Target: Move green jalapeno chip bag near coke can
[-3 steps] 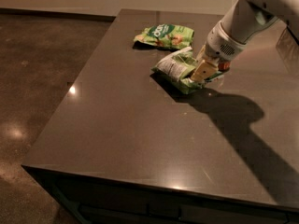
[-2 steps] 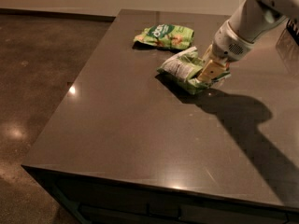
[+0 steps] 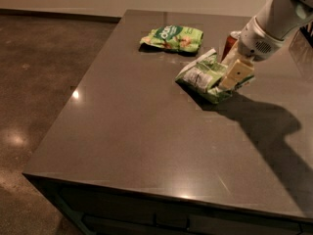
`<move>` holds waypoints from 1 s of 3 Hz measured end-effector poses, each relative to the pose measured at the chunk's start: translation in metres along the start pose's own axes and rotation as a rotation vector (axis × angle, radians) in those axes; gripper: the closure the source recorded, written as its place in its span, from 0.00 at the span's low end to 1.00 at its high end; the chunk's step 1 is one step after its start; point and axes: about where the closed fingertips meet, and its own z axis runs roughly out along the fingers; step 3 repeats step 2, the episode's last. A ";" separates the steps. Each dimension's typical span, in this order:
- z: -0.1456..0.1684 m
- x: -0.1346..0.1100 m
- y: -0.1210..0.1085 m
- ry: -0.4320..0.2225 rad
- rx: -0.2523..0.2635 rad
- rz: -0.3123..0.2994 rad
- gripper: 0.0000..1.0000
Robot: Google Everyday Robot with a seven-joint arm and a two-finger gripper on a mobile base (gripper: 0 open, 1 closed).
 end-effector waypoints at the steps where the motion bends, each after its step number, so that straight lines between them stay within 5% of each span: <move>1: -0.001 0.017 0.001 0.024 0.027 0.028 0.00; 3: -0.001 0.017 0.001 0.024 0.027 0.028 0.00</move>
Offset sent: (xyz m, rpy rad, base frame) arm -0.0149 -0.0188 -0.0115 -0.0383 -0.0152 -0.0616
